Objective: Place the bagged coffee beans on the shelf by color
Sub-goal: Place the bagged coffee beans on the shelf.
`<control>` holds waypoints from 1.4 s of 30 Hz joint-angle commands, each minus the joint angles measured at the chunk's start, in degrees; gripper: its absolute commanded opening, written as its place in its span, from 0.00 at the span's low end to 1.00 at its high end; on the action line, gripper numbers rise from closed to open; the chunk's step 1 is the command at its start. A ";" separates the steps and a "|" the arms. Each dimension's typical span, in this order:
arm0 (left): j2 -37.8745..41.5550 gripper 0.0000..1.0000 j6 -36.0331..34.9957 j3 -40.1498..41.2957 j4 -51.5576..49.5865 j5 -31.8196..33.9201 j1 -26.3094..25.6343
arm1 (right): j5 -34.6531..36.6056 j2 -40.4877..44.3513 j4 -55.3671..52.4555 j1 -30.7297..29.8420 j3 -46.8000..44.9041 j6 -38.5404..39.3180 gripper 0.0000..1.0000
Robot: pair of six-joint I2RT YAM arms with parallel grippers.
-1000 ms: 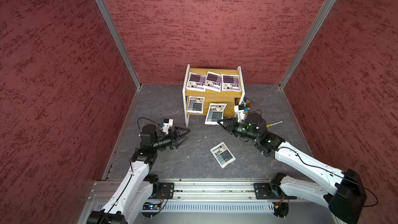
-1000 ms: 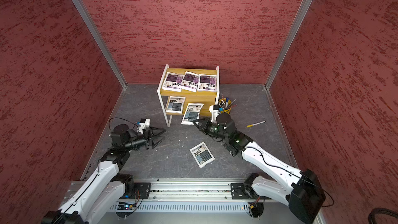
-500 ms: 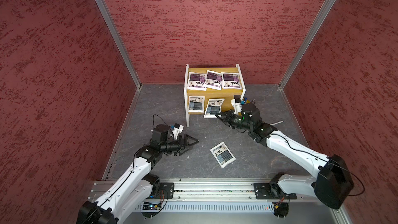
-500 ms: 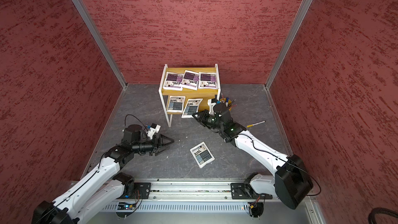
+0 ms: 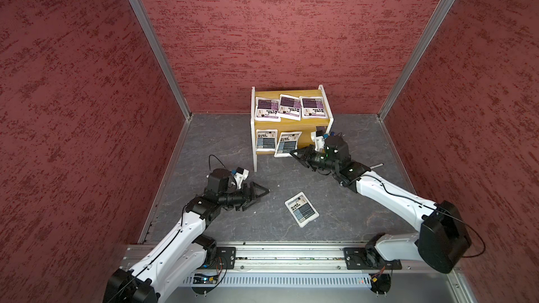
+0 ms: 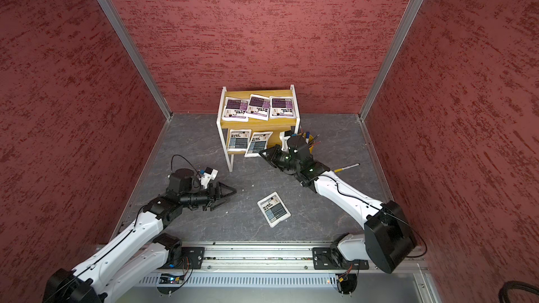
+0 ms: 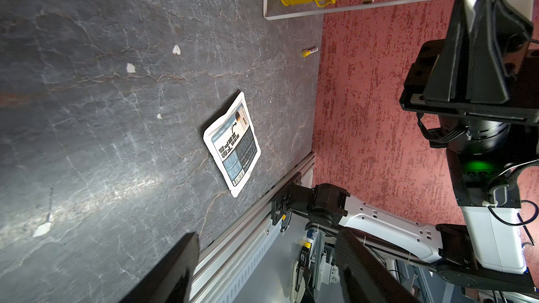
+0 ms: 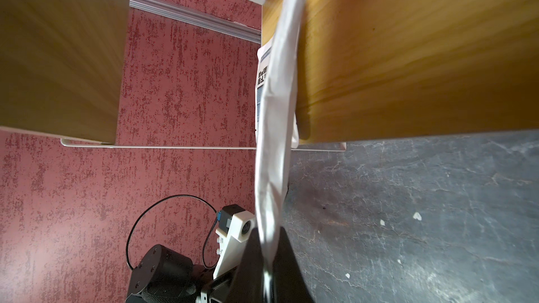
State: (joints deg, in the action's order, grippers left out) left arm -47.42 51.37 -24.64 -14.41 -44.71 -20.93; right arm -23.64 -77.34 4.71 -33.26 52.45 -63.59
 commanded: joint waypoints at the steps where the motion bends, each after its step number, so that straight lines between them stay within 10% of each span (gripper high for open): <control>1: -0.29 0.77 3.36 -0.86 8.98 -0.39 -0.17 | -1.34 2.73 3.28 0.30 -1.92 -0.39 0.05; 14: -13.68 0.73 13.38 -5.70 30.46 -3.19 0.01 | -0.74 2.95 -5.72 0.48 -0.21 1.55 0.07; 42: -17.33 0.71 13.47 -4.17 33.32 -4.42 1.30 | 8.23 -0.78 2.21 0.56 -1.82 -7.29 0.20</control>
State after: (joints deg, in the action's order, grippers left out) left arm -64.10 64.73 -28.82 16.10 -48.12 -19.88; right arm -18.70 -76.97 2.79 -33.15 50.61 -69.43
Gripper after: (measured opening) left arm 0.710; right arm 0.200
